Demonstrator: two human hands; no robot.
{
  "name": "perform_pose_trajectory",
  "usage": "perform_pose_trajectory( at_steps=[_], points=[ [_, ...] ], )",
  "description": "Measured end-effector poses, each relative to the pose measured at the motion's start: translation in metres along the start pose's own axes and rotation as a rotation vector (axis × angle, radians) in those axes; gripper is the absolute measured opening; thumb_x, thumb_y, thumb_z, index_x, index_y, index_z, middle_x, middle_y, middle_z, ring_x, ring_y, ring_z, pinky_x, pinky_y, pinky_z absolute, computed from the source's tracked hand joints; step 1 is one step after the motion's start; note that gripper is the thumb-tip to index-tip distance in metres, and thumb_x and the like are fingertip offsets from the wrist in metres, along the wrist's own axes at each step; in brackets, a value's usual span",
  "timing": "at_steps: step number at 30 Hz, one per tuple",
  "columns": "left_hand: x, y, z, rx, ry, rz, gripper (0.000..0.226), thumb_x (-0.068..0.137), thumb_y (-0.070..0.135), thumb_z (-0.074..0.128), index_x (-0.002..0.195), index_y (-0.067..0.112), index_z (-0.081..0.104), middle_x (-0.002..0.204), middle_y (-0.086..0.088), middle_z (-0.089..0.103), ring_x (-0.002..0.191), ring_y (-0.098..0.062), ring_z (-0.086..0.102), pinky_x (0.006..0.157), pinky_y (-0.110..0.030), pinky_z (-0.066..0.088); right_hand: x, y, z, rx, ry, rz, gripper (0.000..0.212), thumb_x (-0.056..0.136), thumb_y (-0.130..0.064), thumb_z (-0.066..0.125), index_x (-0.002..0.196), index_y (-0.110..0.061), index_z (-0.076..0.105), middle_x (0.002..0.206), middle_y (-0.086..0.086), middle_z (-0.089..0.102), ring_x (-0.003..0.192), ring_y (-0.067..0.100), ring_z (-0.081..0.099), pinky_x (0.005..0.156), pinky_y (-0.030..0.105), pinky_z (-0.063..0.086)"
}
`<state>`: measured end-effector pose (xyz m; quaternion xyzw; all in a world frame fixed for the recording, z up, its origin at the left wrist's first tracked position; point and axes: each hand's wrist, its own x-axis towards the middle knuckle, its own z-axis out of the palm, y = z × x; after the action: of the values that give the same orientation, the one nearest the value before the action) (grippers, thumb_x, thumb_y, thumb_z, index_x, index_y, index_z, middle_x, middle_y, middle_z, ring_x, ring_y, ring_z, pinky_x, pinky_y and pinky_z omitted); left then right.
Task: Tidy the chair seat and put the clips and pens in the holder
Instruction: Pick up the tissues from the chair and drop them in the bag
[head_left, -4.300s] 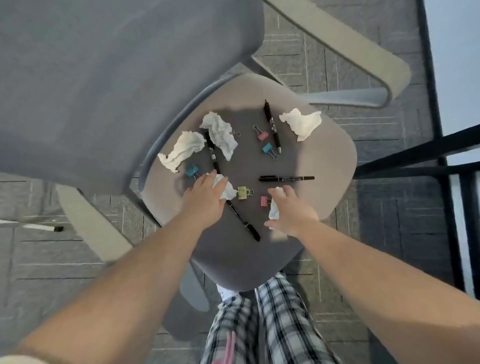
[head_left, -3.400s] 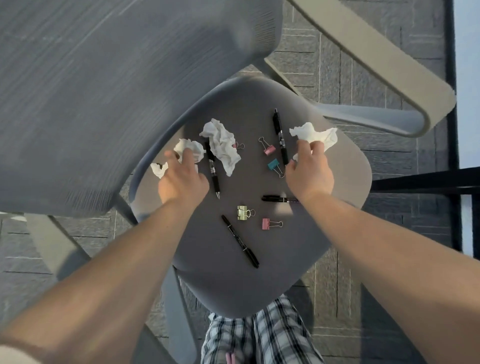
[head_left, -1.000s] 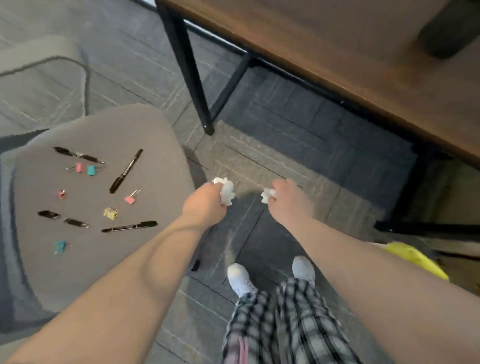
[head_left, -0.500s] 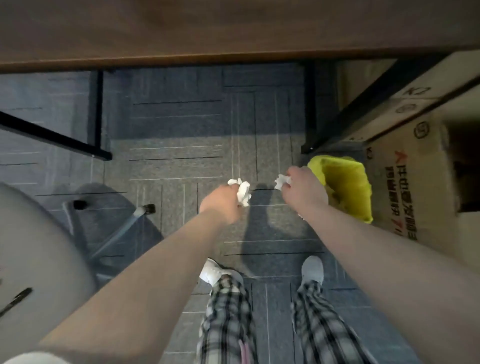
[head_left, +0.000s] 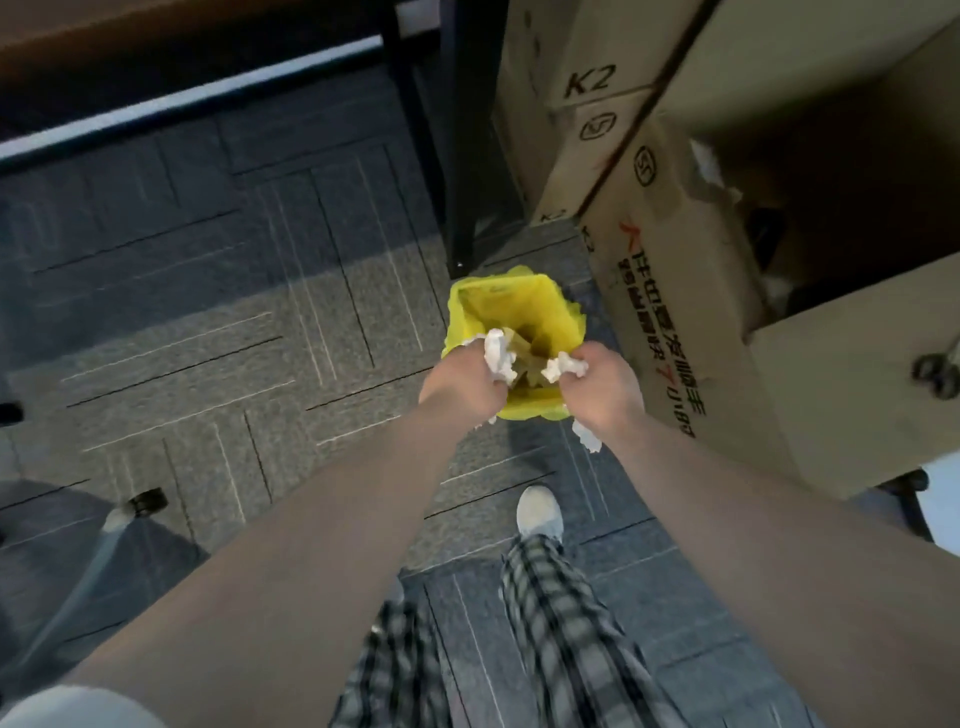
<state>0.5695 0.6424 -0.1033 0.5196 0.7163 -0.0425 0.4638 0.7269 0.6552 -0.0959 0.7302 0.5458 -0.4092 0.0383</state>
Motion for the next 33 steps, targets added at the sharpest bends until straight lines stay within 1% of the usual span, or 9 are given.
perform_pose_trajectory(
  at_steps=[9,13,16,19,21,22,24,29,33],
  points=[
    [0.052,0.023,0.035,-0.026,-0.007,-0.084,0.021,0.090,0.027,0.048,0.104,0.013,0.055,0.085,-0.007,0.064,0.084,-0.027,0.066,0.061,-0.029,0.045,0.053,0.025,0.015,0.141,-0.006,0.057,0.026,0.090,-0.014,0.049,0.114,-0.006,0.056,0.110,0.017,0.062,0.095,0.035,0.060,0.068,0.033,0.045],
    [0.063,0.024,0.042,-0.079,0.001,-0.106,0.032,0.091,0.029,0.052,0.118,0.014,0.052,0.107,-0.008,0.064,0.081,-0.023,0.057,0.066,-0.028,0.041,0.074,0.022,0.024,0.194,-0.049,0.072,0.019,0.089,-0.016,0.049,0.105,-0.009,0.056,0.103,0.015,0.060,0.089,0.034,0.058,0.066,0.032,0.042],
    [0.074,0.021,0.048,-0.128,-0.005,-0.145,0.045,0.088,0.033,0.057,0.128,0.014,0.046,0.121,-0.008,0.059,0.105,-0.030,0.059,0.072,-0.030,0.041,0.086,0.019,0.032,0.214,-0.079,0.067,0.005,0.081,-0.020,0.053,0.085,-0.021,0.050,0.097,0.013,0.057,0.080,0.030,0.055,0.057,0.027,0.036],
    [0.084,0.019,0.056,-0.236,0.027,-0.172,0.054,0.085,0.036,0.062,0.131,0.015,0.043,0.127,-0.010,0.054,0.113,-0.032,0.056,0.074,-0.031,0.042,0.097,0.022,0.039,0.237,-0.095,0.065,0.014,0.073,-0.023,0.057,0.077,-0.025,0.043,0.090,0.012,0.052,0.075,0.026,0.049,0.048,0.025,0.030],
    [0.089,0.020,0.061,-0.341,0.060,-0.179,0.058,0.083,0.035,0.066,0.133,0.017,0.043,0.128,-0.011,0.053,0.114,-0.032,0.055,0.079,-0.032,0.045,0.100,0.022,0.038,0.275,-0.100,0.059,0.023,0.074,-0.024,0.058,0.096,-0.022,0.053,0.105,0.014,0.057,0.085,0.026,0.055,0.054,0.026,0.040],
    [0.091,0.020,0.063,-0.382,0.077,-0.182,0.061,0.082,0.035,0.067,0.134,0.018,0.041,0.130,-0.011,0.052,0.115,-0.032,0.055,0.083,-0.034,0.047,0.101,0.022,0.038,0.306,-0.100,0.055,0.037,0.078,-0.022,0.059,0.114,-0.020,0.053,0.118,0.014,0.055,0.097,0.028,0.058,0.066,0.029,0.047],
    [0.095,0.021,0.068,-0.422,0.095,-0.178,0.067,0.081,0.035,0.068,0.139,0.019,0.037,0.137,-0.011,0.046,0.121,-0.032,0.051,0.092,-0.037,0.047,0.103,0.024,0.037,0.323,-0.093,0.069,0.054,0.085,-0.018,0.058,0.137,-0.019,0.041,0.134,0.012,0.047,0.117,0.031,0.053,0.087,0.036,0.048],
    [0.096,0.019,0.074,-0.369,0.094,-0.118,0.075,0.084,0.036,0.065,0.146,0.019,0.027,0.149,-0.009,0.030,0.134,-0.029,0.039,0.105,-0.036,0.037,0.104,0.034,0.037,0.228,-0.107,0.067,0.050,0.092,-0.022,0.051,0.141,-0.018,0.038,0.142,0.012,0.042,0.124,0.033,0.048,0.091,0.034,0.041],
    [0.091,0.016,0.076,-0.271,0.149,-0.056,0.073,0.086,0.036,0.063,0.146,0.018,0.027,0.153,-0.007,0.026,0.137,-0.027,0.034,0.107,-0.034,0.034,0.098,0.039,0.037,0.176,-0.100,0.044,0.047,0.092,-0.022,0.050,0.137,-0.016,0.041,0.137,0.014,0.046,0.115,0.034,0.052,0.087,0.037,0.044]
  ],
)
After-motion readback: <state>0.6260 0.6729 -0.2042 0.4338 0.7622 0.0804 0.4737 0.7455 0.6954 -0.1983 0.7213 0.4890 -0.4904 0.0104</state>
